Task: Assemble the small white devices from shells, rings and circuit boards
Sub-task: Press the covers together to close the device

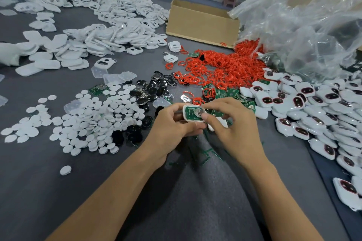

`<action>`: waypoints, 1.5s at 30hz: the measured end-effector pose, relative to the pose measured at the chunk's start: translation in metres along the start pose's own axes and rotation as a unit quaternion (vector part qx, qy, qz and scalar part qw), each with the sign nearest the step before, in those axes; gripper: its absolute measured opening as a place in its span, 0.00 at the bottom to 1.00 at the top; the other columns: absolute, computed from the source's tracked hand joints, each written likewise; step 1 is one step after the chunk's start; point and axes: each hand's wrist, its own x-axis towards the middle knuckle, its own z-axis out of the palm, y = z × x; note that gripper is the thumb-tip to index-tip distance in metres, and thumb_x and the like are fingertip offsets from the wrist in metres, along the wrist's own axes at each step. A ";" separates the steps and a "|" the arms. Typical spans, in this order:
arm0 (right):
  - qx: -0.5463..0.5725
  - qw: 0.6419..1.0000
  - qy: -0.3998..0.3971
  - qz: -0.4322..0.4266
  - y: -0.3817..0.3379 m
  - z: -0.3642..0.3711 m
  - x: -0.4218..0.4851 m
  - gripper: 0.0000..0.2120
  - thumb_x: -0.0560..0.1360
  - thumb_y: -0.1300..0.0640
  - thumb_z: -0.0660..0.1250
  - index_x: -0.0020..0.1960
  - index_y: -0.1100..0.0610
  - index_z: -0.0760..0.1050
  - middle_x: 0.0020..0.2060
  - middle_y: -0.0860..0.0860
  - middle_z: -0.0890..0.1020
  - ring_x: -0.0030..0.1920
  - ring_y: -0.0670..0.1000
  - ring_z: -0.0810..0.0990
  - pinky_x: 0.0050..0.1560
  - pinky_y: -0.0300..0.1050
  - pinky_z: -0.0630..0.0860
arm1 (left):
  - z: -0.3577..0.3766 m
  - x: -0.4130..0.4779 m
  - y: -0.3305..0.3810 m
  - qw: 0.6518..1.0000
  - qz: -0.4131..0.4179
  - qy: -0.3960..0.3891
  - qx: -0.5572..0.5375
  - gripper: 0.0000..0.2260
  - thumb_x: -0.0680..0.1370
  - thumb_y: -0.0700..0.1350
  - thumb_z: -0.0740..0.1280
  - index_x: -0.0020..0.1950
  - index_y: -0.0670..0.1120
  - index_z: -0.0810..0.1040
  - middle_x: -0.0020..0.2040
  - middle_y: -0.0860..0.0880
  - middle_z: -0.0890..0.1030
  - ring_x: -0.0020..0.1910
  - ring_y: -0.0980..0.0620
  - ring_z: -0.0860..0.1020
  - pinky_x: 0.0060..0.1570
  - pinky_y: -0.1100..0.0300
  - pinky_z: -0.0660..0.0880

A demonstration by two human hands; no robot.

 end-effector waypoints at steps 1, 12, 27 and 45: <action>-0.012 1.000 -0.010 0.001 0.000 0.001 0.000 0.09 0.72 0.59 0.73 0.51 0.56 0.83 0.47 0.49 0.82 0.50 0.49 0.78 0.49 0.41 0.72 | 0.000 0.000 0.000 1.000 0.003 -0.005 0.005 0.18 0.70 0.26 0.72 0.58 0.36 0.77 0.51 0.39 0.83 0.44 0.48 0.83 0.45 0.58 0.82; -0.042 0.999 -0.023 -0.019 0.002 0.003 -0.002 0.05 0.73 0.59 0.71 0.49 0.57 0.82 0.45 0.51 0.81 0.48 0.53 0.78 0.47 0.48 0.75 | -0.001 0.001 -0.001 0.999 0.002 -0.027 0.029 0.18 0.69 0.28 0.73 0.58 0.36 0.78 0.52 0.38 0.83 0.46 0.48 0.83 0.46 0.58 0.82; -0.056 0.998 -0.029 -0.014 0.000 0.006 -0.002 0.06 0.73 0.59 0.72 0.50 0.57 0.81 0.46 0.50 0.81 0.49 0.54 0.78 0.47 0.51 0.75 | -0.003 0.003 -0.003 0.999 -0.002 -0.027 0.027 0.17 0.70 0.28 0.73 0.56 0.39 0.79 0.48 0.44 0.85 0.45 0.49 0.84 0.45 0.58 0.82; -0.169 0.966 -0.180 0.071 0.036 -0.014 0.000 0.17 0.71 0.54 0.73 0.59 0.53 0.77 0.54 0.49 0.78 0.58 0.53 0.72 0.57 0.47 0.67 | -0.002 0.000 0.002 1.000 -0.019 -0.009 -0.013 0.15 0.72 0.28 0.70 0.58 0.37 0.78 0.52 0.37 0.83 0.51 0.41 0.83 0.49 0.57 0.82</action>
